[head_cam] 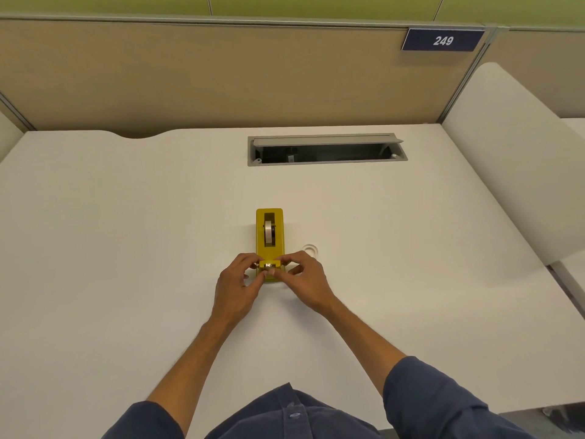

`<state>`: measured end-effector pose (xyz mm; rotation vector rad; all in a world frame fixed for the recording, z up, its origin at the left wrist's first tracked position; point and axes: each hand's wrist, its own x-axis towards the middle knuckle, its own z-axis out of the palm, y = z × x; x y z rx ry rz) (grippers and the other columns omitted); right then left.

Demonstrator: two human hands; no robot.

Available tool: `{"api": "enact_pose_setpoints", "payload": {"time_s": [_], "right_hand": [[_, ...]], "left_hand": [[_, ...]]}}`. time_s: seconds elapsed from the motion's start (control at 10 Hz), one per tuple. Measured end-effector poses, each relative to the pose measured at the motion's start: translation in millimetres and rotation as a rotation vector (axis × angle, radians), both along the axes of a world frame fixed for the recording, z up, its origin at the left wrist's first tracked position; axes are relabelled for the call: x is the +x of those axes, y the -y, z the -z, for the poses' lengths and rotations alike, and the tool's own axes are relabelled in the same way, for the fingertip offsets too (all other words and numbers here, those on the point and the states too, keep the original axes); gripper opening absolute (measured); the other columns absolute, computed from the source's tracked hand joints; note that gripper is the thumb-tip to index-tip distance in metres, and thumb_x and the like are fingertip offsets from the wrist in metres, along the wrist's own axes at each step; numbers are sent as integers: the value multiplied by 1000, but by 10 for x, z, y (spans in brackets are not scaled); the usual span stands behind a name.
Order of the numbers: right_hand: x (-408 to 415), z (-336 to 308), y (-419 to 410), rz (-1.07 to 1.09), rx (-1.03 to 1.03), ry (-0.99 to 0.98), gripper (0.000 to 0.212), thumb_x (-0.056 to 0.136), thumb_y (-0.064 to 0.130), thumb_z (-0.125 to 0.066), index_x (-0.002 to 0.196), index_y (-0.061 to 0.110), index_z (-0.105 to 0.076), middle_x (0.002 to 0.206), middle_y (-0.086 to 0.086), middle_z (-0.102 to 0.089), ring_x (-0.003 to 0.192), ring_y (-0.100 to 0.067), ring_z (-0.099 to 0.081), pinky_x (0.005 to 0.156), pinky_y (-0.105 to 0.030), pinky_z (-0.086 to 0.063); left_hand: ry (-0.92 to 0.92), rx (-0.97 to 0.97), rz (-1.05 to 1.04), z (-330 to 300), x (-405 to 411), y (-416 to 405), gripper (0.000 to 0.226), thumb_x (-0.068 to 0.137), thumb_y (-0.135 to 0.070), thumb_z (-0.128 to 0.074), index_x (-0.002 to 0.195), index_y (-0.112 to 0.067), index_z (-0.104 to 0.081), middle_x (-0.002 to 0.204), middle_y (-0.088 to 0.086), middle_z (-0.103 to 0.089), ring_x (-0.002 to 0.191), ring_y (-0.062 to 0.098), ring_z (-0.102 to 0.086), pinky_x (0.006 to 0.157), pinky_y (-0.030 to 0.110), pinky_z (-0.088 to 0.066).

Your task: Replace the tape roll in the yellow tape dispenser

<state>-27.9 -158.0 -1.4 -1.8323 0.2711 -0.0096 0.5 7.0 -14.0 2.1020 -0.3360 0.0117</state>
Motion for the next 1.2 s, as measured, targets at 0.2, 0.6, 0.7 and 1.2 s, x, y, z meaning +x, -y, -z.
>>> {"api": "enact_pose_setpoints", "payload": {"time_s": [0.2, 0.6, 0.7, 1.2], "right_hand": [[-17, 38, 26, -90, -252, 56, 39, 77, 50, -73, 109, 28, -67, 103, 14, -57, 78, -8, -63, 72, -27, -54], [22, 46, 25, -169, -654, 220, 25, 92, 41, -59, 108, 22, -65, 109, 8, -60, 75, -9, -61, 60, -26, -49], [10, 43, 13, -167, -651, 221, 26, 92, 40, -59, 109, 21, -65, 111, 7, -61, 76, -10, -62, 60, -25, -48], [93, -509, 341, -115, -694, 222, 51, 84, 52, -57, 130, 30, -51, 121, 10, -62, 97, -7, -60, 81, -28, -51]], "left_hand": [[-9, 10, -3, 3, 0, -1, 30, 84, -21, -69, 112, -15, -64, 114, 0, -65, 95, 14, -61, 74, 18, -49], [5, 31, -8, -13, -2, -5, 29, 84, -22, -69, 112, -16, -65, 112, -1, -65, 93, 11, -61, 71, 18, -49], [3, 37, -6, -29, -7, 5, 29, 84, -23, -70, 111, -16, -65, 112, -1, -65, 93, 11, -61, 71, 17, -49], [92, 218, 33, -575, 218, -86, 35, 87, -25, -62, 122, -22, -59, 128, -2, -61, 116, 19, -57, 96, 39, -50]]}}
